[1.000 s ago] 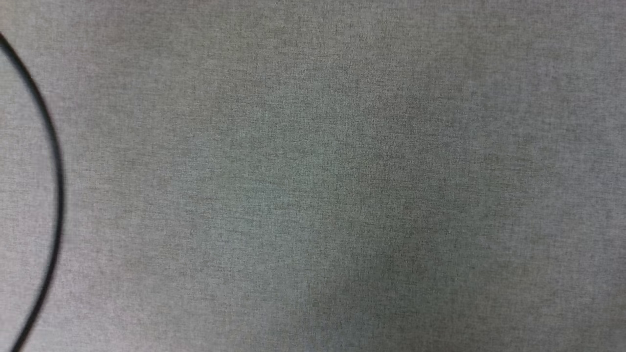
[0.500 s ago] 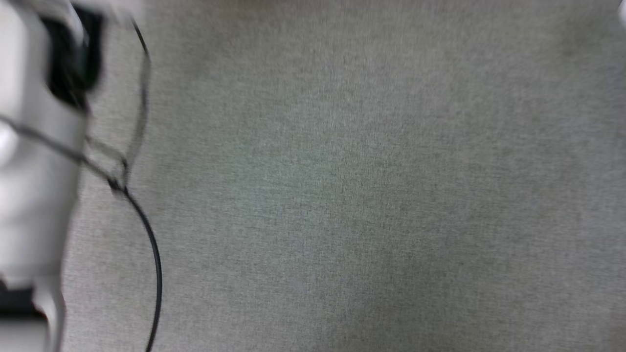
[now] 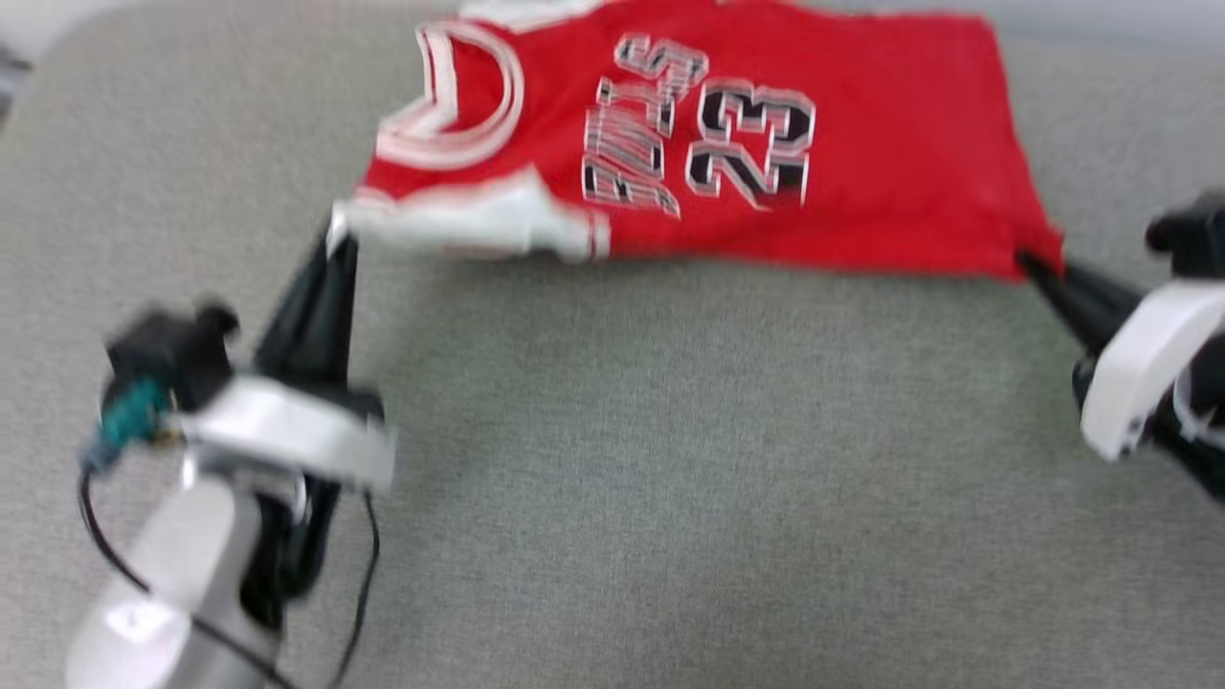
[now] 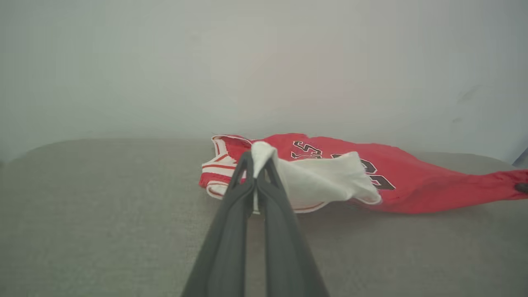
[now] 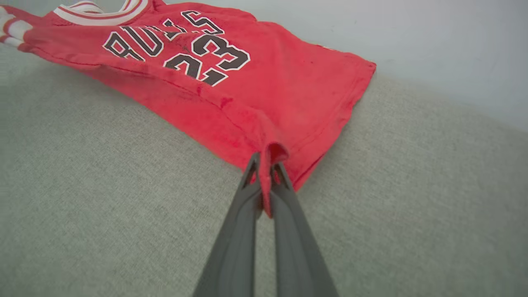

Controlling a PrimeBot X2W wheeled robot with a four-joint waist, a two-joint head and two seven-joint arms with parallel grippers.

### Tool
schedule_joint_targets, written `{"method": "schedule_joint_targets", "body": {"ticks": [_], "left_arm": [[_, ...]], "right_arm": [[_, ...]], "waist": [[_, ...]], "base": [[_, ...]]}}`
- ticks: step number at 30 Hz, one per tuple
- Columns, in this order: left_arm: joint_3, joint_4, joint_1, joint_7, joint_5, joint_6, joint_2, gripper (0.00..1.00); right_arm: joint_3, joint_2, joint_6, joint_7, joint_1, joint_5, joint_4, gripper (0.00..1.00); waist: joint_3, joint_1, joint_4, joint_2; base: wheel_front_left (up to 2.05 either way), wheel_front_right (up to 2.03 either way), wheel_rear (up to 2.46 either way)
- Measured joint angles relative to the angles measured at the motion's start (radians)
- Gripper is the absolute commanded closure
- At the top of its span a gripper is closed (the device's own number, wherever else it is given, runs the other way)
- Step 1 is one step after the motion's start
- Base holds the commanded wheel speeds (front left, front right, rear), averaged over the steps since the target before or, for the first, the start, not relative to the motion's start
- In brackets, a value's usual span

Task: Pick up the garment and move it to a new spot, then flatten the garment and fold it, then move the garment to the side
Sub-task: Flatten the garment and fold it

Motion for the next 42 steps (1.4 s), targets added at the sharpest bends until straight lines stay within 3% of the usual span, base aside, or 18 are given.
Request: {"method": "schedule_joint_targets", "body": {"ticks": [10,18,31,42], "left_arm": [[-0.012,-0.077,0.368,0.034,-0.086,0.058,0.023,1.0],[-0.04,-0.082,0.64,0.036,-0.181,0.085,-0.023,1.0],[-0.066,-0.06,0.839,0.078,-0.277,0.068,-0.028,1.0],[-0.064,-0.07,0.8,0.064,-0.247,0.064,-0.01,1.0]], "right_arm": [[-0.041,0.016,0.0,0.006,0.264,0.004,-0.013,1.0],[-0.098,0.009,0.0,0.016,0.522,0.011,-0.026,1.0],[-0.209,0.04,0.0,0.012,0.811,0.019,-0.047,1.0],[-0.306,0.07,0.0,0.047,0.859,-0.017,-0.127,1.0]], "waist": [[-0.158,-0.0001,-0.006,0.0],[-0.285,0.0,-0.007,0.0],[-0.37,0.0001,0.0,0.0001],[-0.372,0.0002,-0.008,0.0]], "base": [[0.0,0.0,0.0],[0.0,0.0,0.0],[0.0,0.0,0.0],[0.0,0.0,0.0]]}}
